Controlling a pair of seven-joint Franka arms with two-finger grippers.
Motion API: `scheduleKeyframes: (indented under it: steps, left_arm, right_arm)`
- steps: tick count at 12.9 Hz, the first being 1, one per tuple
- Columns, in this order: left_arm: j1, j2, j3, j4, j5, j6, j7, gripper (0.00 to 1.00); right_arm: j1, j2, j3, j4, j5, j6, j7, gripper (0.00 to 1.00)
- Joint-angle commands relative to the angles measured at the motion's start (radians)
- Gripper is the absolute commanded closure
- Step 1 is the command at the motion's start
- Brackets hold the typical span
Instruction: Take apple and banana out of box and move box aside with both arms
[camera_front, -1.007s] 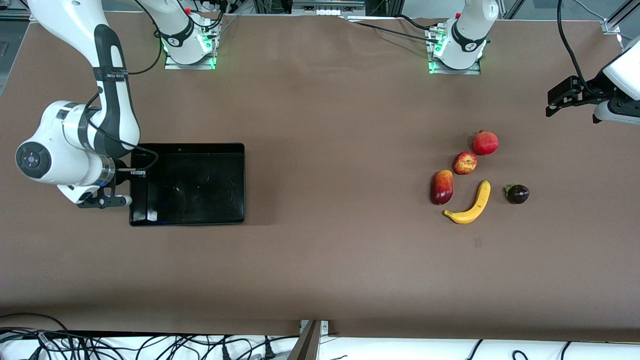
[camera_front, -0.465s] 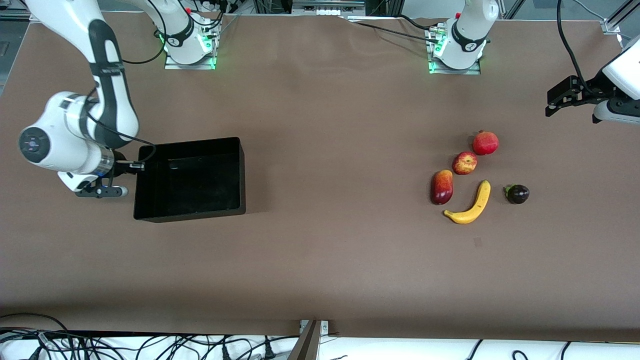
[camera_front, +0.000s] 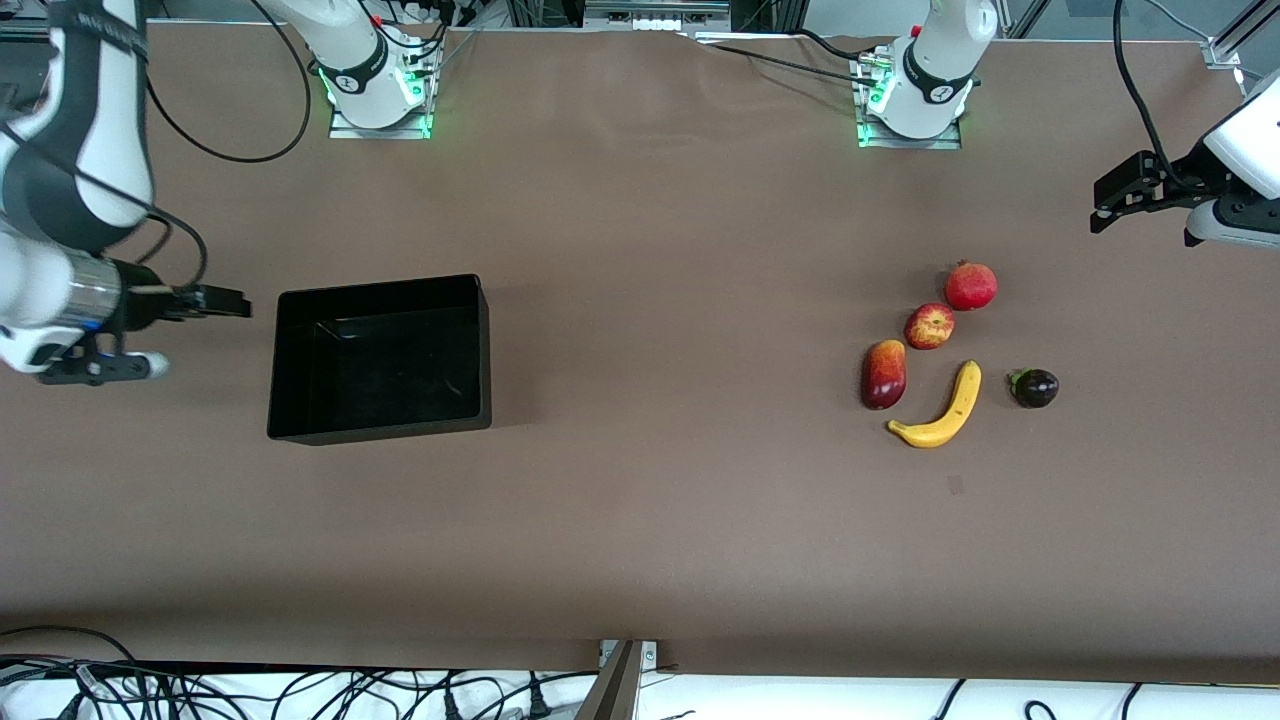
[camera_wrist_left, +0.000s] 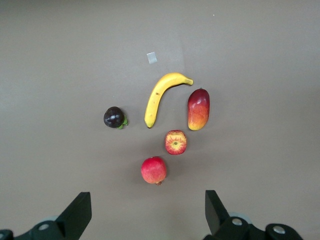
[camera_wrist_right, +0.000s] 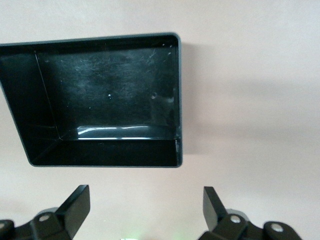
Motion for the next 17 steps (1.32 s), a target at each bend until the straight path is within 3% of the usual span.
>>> scheduleKeyframes:
  steps: [1,5,6,7,10,12,14,17]
  left_arm:
    - [0.004,0.006,-0.004,0.029,-0.023,-0.02,-0.004,0.0]
    - [0.004,0.006,-0.004,0.029,-0.023,-0.018,-0.002,0.0]
    - [0.004,0.007,-0.002,0.029,-0.023,-0.02,-0.001,0.0]
    - [0.005,0.006,-0.002,0.029,-0.023,-0.02,-0.001,0.0]
    - [0.005,0.009,0.002,0.029,-0.023,-0.018,0.002,0.0]
    - [0.005,0.006,-0.002,0.028,-0.023,-0.021,-0.002,0.0]
    - [0.005,0.007,-0.001,0.029,-0.023,-0.021,0.001,0.0]
    - [0.005,0.006,-0.004,0.029,-0.023,-0.02,-0.002,0.0]
  right_arm:
    - [0.007,0.013,0.0,0.074,-0.04,-0.045,0.01,0.0]
    - [-0.023,-0.001,0.019,0.183,-0.053,-0.143,0.017,0.0]
    - [-0.095,-0.031,0.101,0.18,-0.056,-0.141,0.014,0.0]
    - [-0.191,-0.065,0.225,0.158,-0.082,-0.14,0.023,0.0]
    - [-0.388,-0.185,0.504,0.005,-0.23,-0.06,0.238,0.0]
    - [-0.529,-0.269,0.615,-0.149,-0.229,0.078,0.231,0.0]
    - [-0.58,-0.341,0.646,-0.22,-0.209,0.165,0.243,0.0]
    - [-0.588,-0.352,0.657,-0.247,-0.211,0.158,0.234,0.0]
